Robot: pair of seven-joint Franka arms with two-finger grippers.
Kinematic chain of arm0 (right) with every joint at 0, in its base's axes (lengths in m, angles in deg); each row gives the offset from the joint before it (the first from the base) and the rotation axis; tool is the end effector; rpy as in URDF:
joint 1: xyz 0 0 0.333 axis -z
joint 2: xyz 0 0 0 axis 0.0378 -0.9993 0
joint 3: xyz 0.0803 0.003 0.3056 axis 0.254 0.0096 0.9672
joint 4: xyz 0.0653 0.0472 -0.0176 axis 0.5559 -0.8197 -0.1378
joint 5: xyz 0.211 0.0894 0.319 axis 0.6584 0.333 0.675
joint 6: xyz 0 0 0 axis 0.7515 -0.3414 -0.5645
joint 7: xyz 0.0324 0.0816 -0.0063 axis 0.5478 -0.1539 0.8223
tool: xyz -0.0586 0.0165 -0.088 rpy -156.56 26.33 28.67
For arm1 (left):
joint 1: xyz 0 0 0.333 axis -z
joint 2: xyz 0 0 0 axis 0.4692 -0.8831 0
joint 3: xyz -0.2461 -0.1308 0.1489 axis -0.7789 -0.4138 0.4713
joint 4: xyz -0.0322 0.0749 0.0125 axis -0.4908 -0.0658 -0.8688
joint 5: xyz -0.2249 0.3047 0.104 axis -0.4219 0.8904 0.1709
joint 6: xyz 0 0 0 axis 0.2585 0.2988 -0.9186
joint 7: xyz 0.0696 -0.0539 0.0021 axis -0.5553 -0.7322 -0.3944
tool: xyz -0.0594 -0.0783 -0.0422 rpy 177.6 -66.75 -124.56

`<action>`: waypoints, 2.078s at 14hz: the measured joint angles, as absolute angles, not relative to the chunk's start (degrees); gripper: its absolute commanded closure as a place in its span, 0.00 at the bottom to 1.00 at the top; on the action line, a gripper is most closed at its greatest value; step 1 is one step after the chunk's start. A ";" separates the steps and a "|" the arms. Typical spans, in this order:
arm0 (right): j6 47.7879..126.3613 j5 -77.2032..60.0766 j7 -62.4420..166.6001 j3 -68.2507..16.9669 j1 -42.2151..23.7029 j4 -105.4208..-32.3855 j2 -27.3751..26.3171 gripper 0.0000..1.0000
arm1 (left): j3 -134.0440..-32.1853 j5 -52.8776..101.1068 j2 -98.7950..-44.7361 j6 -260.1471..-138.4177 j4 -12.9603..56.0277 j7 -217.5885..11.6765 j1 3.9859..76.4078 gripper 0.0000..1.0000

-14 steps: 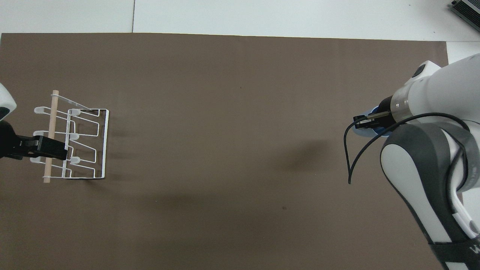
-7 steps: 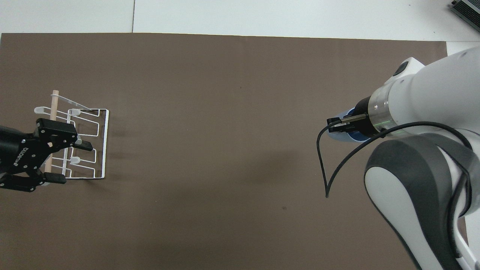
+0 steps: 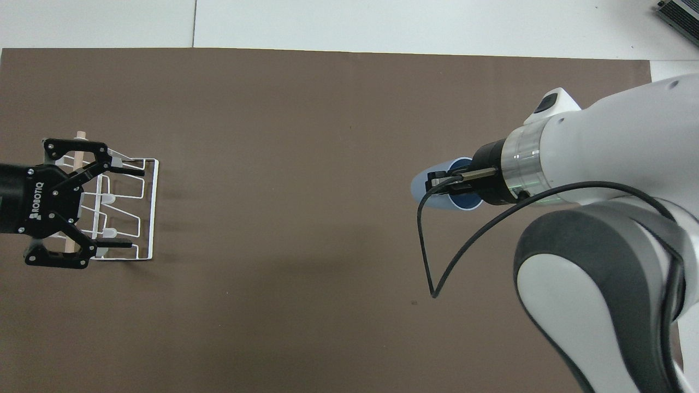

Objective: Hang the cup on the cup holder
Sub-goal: 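Carry the cup toward the rack while the left gripper approaches it, then close the left gripper on the cup's open end held by the right gripper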

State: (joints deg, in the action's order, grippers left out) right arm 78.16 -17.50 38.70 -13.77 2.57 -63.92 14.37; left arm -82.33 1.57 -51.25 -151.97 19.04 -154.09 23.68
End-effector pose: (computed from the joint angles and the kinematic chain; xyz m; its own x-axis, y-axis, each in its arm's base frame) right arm 0.5427 0.2114 0.5852 0.9868 0.1208 0.1082 0.1532 -0.9130 -0.3780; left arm 0.4978 -0.0620 0.6196 0.3005 0.6383 -0.7087 0.9534 -0.2223 0.2041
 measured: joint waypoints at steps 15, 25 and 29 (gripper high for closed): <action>108.53 0.39 27.87 -13.57 -14.24 -67.23 14.39 1.00 | -85.14 -8.57 -49.28 -164.45 26.11 -161.56 29.28 0.00; 120.92 8.52 23.53 -13.62 -19.60 -68.10 14.34 1.00 | -84.43 -14.22 -49.26 -171.15 29.51 -150.02 33.36 0.00; 121.02 8.63 21.67 -13.62 -19.88 -67.71 14.35 1.00 | -84.19 -15.27 -49.26 -171.40 29.54 -146.65 31.95 0.00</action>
State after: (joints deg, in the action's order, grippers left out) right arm 121.02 8.63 21.67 -13.62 -19.88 -67.71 14.35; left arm -84.19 -15.27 -49.26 -171.40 29.54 -146.65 31.95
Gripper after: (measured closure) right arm 0.952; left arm 0.000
